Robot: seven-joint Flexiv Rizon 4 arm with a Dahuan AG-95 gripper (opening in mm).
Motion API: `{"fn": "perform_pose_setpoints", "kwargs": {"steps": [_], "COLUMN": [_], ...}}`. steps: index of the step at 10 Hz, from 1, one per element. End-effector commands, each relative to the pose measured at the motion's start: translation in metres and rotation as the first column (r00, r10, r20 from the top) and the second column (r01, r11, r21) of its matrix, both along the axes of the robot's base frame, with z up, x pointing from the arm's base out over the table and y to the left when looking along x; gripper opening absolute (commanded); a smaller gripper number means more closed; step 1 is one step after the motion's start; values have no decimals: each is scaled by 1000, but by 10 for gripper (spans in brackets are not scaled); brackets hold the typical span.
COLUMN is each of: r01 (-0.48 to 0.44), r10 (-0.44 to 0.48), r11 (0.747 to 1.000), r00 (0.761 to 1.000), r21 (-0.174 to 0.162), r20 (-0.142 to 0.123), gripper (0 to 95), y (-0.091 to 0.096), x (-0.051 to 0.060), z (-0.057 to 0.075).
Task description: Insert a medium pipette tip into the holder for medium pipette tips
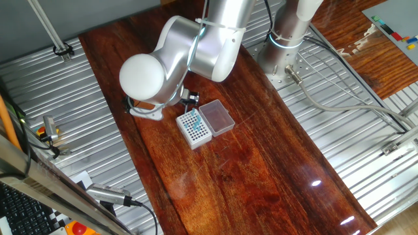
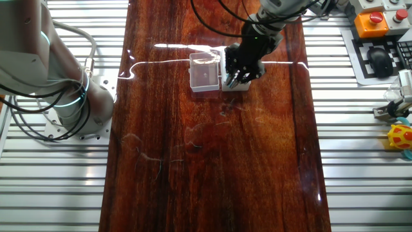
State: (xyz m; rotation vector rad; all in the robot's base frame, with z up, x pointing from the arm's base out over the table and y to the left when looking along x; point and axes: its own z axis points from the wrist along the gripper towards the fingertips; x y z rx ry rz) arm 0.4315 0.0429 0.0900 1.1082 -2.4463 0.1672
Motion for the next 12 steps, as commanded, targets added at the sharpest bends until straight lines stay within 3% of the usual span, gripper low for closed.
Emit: {"fn": "perform_pose_setpoints", "kwargs": {"steps": [1, 12], "r01": [-1, -5], "r10": [1, 5], "r11": [1000, 1000], "r00": [1000, 1000], "r21": [0, 9], "r20": [2, 3], "gripper": [0, 0], "y": [0, -3], "x": [0, 1], "z": [-1, -1]}}
